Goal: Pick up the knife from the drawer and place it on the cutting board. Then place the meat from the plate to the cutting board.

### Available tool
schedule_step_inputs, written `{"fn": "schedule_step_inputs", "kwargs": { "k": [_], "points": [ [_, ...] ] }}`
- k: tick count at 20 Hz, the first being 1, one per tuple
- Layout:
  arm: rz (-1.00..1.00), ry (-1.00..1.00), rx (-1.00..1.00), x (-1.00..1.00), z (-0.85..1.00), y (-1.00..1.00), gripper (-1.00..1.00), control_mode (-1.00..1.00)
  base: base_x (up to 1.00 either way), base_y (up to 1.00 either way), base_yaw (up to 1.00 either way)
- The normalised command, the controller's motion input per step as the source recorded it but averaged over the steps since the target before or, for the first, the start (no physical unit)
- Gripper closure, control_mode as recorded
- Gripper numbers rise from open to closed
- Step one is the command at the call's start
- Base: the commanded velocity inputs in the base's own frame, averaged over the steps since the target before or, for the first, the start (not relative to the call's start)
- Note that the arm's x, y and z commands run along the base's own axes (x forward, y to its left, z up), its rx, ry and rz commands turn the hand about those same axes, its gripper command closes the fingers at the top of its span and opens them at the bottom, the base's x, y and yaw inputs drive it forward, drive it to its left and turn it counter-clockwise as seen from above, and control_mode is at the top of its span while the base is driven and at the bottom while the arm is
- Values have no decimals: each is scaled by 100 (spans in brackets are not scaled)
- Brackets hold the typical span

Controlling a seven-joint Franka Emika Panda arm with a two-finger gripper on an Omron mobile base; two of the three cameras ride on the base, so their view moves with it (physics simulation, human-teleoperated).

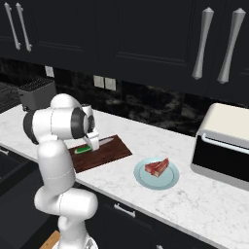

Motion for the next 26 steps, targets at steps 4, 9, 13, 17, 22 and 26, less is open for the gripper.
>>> {"fn": "schedule_step_inputs", "kwargs": {
  "k": [4,9,13,17,22,26],
  "points": [
    [0,0,0,-4,0,0,-100,-100,0,0,0],
    [0,0,0,-13,6,-5,-100,-100,0,0,0],
    [0,0,3,-27,20,-32,-100,-100,0,0,0],
    [0,0,0,-36,28,-52,-100,-100,0,0,0],
    [1,1,0,-21,28,-60,-100,-100,0,0,0],
    [2,7,0,0,8,-59,-100,-100,0,0,0]
  ]
}}
